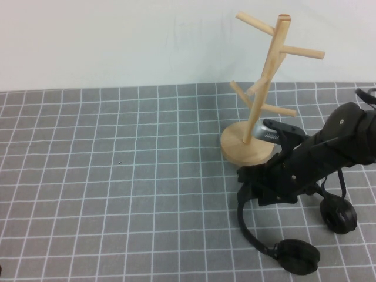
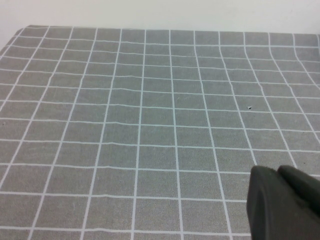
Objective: Take out the headphones from the headphone stand
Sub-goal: Place the headphones on the table
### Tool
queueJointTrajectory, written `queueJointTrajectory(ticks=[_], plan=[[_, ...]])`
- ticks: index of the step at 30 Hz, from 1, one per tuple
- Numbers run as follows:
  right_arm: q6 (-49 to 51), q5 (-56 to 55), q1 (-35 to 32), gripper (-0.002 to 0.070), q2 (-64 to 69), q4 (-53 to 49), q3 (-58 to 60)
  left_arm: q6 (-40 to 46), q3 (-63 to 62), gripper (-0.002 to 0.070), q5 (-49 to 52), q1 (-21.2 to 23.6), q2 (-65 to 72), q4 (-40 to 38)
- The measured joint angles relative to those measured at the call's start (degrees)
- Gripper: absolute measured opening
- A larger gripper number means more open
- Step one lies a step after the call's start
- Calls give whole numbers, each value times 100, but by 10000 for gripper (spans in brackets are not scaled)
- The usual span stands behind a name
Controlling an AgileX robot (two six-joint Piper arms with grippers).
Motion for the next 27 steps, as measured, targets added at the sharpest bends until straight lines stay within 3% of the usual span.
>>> queueJointTrajectory(ticks=[5,9,10,11,14,23,27], plan=[[0,118,0,380,-51,-59,-43,0,0,-4,0,0,0,0],[211,450,0,218,-345,-513,-43,0,0,-4,0,0,0,0],[324,521,0,279,-445,-653,-43,0,0,-4,0,0,0,0],[453,612,0,162,-582,-832,-43,0,0,-4,0,0,0,0],[854,906,0,103,-1055,-1389,-43,0,0,-4,0,0,0,0],[1910,1215,0,-3,-3180,-2585,714,0,0,-4,0,0,0,0],[2043,1483,0,0,-4122,-3005,860,0,0,-4,0,0,0,0]])
